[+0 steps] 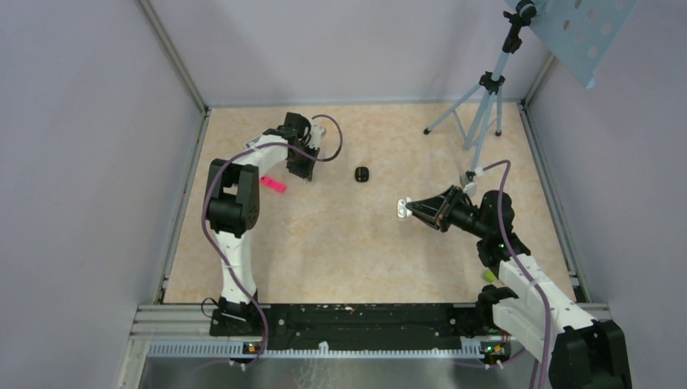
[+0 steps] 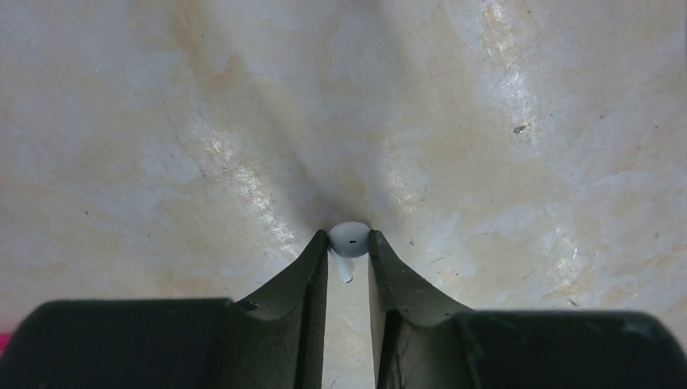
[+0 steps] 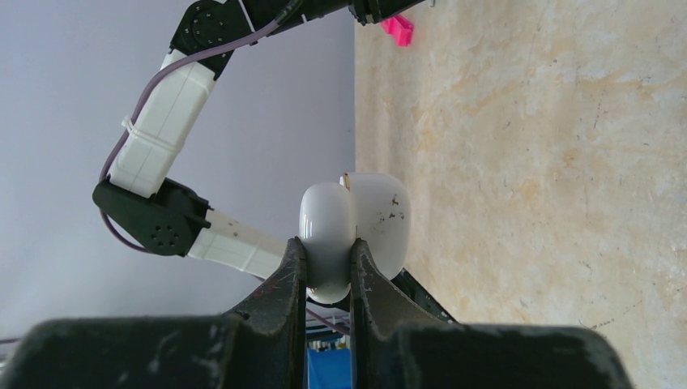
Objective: Insert the wireless bluetooth earbuds into the charging case
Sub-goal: Pick up the left earbud from the center of the board, then insert the left earbud into the left side groove of the charging case.
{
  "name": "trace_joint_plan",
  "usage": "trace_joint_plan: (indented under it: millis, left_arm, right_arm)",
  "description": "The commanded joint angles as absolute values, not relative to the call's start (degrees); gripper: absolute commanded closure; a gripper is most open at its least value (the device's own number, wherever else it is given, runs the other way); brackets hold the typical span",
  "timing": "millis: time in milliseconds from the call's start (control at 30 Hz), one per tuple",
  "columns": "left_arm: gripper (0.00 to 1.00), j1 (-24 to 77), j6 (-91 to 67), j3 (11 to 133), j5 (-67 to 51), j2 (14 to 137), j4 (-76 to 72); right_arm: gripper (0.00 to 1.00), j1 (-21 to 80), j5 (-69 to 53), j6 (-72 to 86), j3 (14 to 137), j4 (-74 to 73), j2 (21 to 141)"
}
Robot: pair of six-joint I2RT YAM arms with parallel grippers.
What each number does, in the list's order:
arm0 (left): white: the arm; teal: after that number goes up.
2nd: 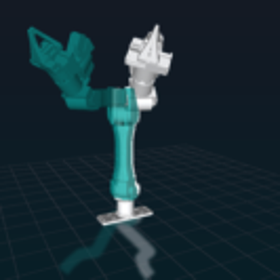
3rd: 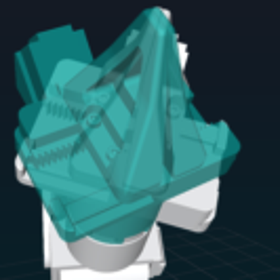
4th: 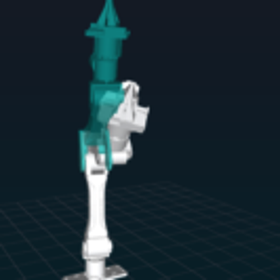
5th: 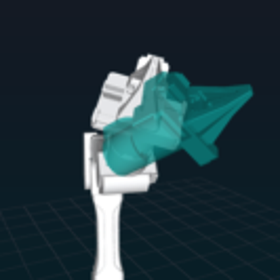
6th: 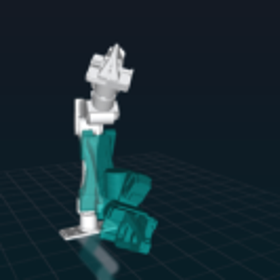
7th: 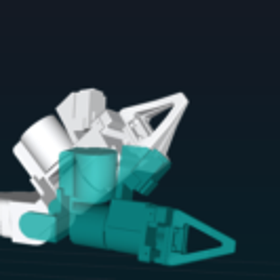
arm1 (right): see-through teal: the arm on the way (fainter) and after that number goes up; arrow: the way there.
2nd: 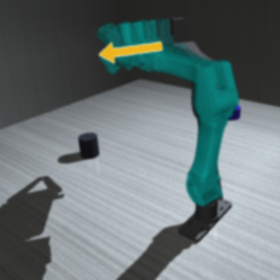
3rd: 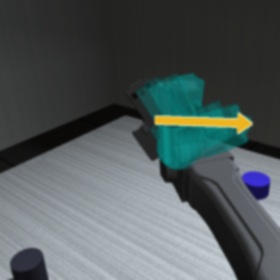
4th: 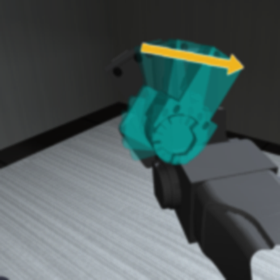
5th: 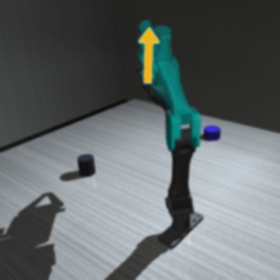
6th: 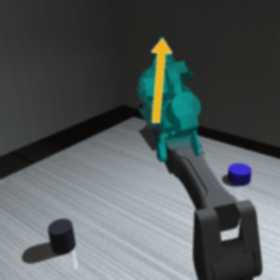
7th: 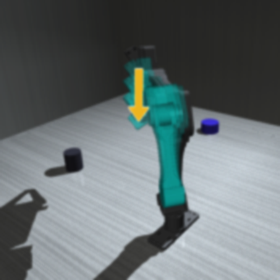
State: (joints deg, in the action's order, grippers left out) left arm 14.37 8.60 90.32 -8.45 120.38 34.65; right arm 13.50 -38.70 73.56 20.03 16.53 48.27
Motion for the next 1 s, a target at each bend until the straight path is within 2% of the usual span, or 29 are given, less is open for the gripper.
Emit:
trace_joint_plan:
  millis: [0,100,433,767,900,967]
  left_arm:
    - [0.77,14.7,8.1,90.3,-8.4,120.6,38.7]
    - [0.81,14.7,7.6,90.9,-9.3,119.2,38.5]
    - [0.83,14.8,4.9,91.8,-14.9,106.7,33.3]
    - [0.9,20.9,-3.0,77.3,-33.2,86.6,13.3]
    - [0.9,25.7,-7.1,72.5,-37.4,81.9,7.8]
    - [0.93,27.7,-9.7,69.7,-39.5,80.0,2.9]
  right_arm:
    - [1.0,14.2,-39.2,73.6,22.0,18.9,47.4]
    - [1.0,14.2,-39.2,73.5,22.0,19.0,47.5]
    - [1.0,14.2,-41.2,71.9,22.0,20.1,49.4]
    - [1.0,14.2,-49.8,66.7,25.2,24.8,57.1]
    - [1.0,14.2,-51.5,66.6,26.2,26.6,59.2]
    - [1.0,14.2,-51.6,67.5,26.2,28.1,59.7]
